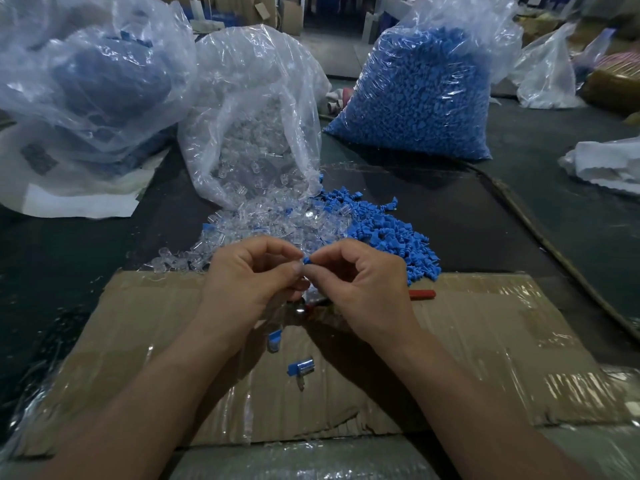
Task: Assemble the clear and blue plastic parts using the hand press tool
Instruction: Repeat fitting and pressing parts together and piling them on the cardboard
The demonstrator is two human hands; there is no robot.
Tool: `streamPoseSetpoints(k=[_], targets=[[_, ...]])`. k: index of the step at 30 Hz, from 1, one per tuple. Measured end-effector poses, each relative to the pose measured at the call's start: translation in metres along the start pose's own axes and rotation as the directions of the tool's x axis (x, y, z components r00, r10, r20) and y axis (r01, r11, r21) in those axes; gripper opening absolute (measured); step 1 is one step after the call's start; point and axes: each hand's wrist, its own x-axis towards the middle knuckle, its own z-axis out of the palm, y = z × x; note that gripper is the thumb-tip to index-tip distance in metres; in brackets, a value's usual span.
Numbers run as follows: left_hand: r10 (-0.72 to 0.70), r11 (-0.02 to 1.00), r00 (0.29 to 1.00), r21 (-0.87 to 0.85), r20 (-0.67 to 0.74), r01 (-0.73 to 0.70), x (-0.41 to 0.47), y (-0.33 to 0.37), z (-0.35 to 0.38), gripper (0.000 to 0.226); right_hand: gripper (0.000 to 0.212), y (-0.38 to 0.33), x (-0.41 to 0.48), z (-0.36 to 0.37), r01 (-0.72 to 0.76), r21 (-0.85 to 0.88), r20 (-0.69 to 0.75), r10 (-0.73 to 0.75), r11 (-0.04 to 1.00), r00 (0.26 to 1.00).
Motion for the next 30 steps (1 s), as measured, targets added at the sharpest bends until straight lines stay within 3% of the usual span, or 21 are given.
streamPoseSetpoints(k=[6,12,17,30], targets=[[-0.030,0.998,0.999,-0.058,0.021,0.031,-0.002,0.004,0.000,0.015,0.026,0.003,0.002,-0.003,-0.007,0.010,-0.015,0.007,1.000,1.000],[-0.106,0.991,0.994,-0.081,0.032,0.108,-0.003,0.008,0.000,0.014,0.020,0.005,0.001,-0.005,-0.003,0.098,0.053,-0.003,0.995,0.999],[-0.152,0.981,0.988,-0.118,0.023,0.153,-0.004,0.010,0.000,0.006,0.032,0.006,0.001,-0.006,0.001,0.126,0.131,-0.018,0.992,0.991],[-0.220,0.950,0.965,-0.194,0.143,0.245,0.000,0.010,-0.006,0.013,0.030,0.011,0.000,-0.010,0.091,0.070,0.083,-0.096,0.993,0.992]])
